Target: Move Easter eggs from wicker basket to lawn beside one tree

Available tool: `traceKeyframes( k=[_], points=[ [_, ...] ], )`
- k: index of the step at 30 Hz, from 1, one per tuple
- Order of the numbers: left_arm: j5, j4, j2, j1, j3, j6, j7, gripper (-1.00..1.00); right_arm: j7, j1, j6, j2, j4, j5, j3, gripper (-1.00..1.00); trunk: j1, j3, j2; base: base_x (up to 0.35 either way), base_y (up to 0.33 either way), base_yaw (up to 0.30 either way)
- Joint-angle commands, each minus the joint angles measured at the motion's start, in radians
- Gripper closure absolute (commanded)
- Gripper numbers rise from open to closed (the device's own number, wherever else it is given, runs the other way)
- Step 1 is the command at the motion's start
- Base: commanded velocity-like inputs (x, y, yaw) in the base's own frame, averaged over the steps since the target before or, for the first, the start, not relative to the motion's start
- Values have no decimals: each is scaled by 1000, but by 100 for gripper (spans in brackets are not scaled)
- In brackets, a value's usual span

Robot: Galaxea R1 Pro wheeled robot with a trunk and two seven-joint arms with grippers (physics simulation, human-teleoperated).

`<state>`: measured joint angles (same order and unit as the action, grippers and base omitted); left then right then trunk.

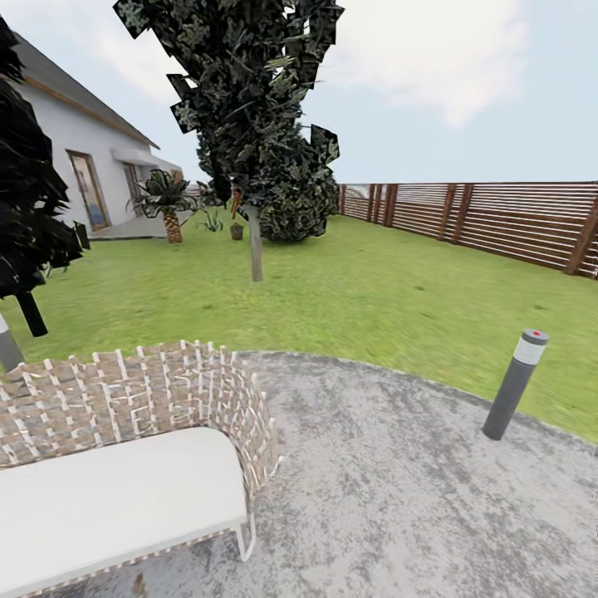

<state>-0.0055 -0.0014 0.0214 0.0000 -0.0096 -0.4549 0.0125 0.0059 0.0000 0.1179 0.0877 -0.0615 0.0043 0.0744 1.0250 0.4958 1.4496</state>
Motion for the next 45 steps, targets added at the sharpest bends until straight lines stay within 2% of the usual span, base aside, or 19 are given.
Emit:
traceKeyframes(
  k=[1, 9, 32, 45],
  points=[
    [-1, 0, 0, 0, -1, -3, 1, -100, 0, 0, 2, 0, -1, 0, 7, -100, 0, 1, 0, 0, -280, -19],
    [-1, 0, 0, 0, -1, -3, 1, -100, 0, 0, 2, 0, -1, 0, 7, -100, 0, 1, 0, 0, -280, -150],
    [-1, 0, 0, 0, -1, -4, 1, -100, 0, 0, 2, 0, -1, 0, 6, -100, 0, -3, 0, 1, -281, -265],
    [-1, 0, 0, 0, -1, -4, 1, -100, 0, 0, 2, 0, -1, 0, 5, -100, 0, -9, 0, 86, -282, -269]
  ],
)
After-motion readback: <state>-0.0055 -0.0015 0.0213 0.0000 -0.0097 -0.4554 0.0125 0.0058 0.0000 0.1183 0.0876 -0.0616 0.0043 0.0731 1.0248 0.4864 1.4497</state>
